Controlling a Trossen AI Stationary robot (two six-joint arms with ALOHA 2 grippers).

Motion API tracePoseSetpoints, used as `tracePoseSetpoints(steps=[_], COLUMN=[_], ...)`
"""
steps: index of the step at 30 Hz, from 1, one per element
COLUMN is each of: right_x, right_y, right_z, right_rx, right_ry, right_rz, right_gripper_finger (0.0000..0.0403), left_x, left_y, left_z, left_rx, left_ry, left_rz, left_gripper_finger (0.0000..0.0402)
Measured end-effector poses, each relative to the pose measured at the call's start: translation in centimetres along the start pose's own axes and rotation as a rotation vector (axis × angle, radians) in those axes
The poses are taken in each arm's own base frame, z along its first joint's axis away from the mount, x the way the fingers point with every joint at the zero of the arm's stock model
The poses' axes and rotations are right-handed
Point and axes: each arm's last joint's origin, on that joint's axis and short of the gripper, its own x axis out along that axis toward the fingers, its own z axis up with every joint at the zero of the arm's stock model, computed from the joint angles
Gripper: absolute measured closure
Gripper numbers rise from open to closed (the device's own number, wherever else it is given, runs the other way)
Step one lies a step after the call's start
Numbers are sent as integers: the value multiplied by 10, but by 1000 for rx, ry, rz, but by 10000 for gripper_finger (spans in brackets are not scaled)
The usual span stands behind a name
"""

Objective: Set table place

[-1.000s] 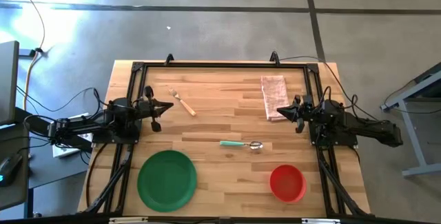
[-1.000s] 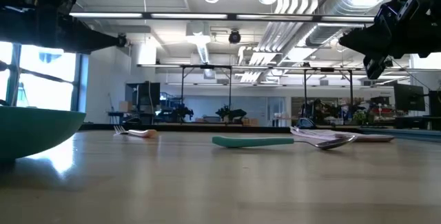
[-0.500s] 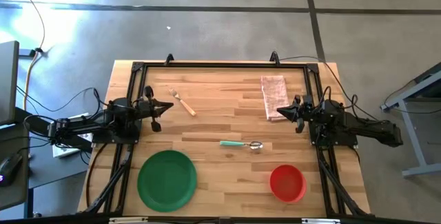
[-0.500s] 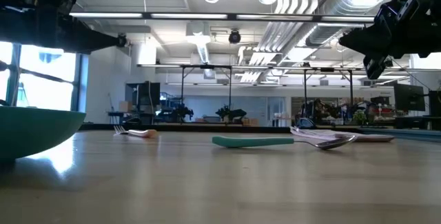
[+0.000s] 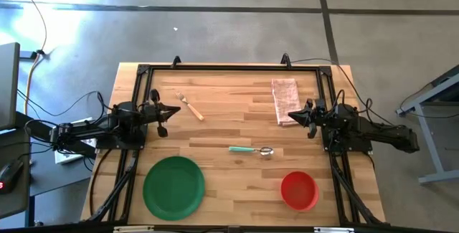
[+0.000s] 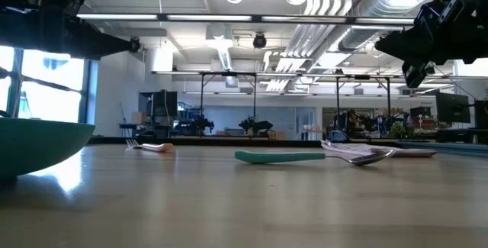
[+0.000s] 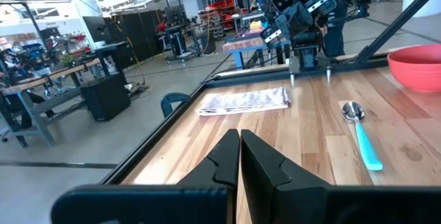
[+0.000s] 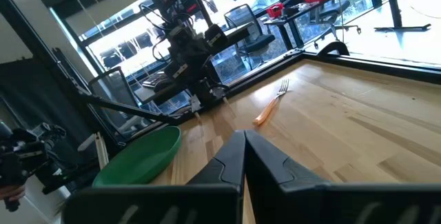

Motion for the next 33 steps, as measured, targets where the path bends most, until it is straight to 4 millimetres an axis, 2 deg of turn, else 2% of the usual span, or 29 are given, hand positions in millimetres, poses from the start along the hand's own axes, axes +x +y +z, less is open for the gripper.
tracePoseSetpoints(steps=[2,6,10,15,18,22,24,28,33], right_x=[0,0,0,0,0,-1,-3,-11,-21], right_y=[0,0,-2,-2,-3,-5,-3,14,41], right_z=[0,0,1,1,2,9,13,44,95], right_rx=[0,-1,1,49,42,164,192,234,261], right_ry=[0,-1,-24,-35,-54,-195,-196,-127,142], right_rz=[0,-3,-51,-68,-97,-220,-238,-221,-362], right_gripper_finger=[402,402,402,402,402,402,402,402,402], left_x=[0,-1,-1,0,4,20,32,58,91], left_y=[0,2,5,12,16,20,21,21,19], left_z=[2,11,21,45,66,96,109,124,132], left_rx=[-30,-213,-249,-207,-159,-93,-63,-14,21], left_ry=[-20,-120,-207,-224,-215,-181,-125,35,209], left_rz=[4,-7,20,86,84,20,-12,-70,-136], left_gripper_finger=[396,397,397,401,401,401,401,401,401])
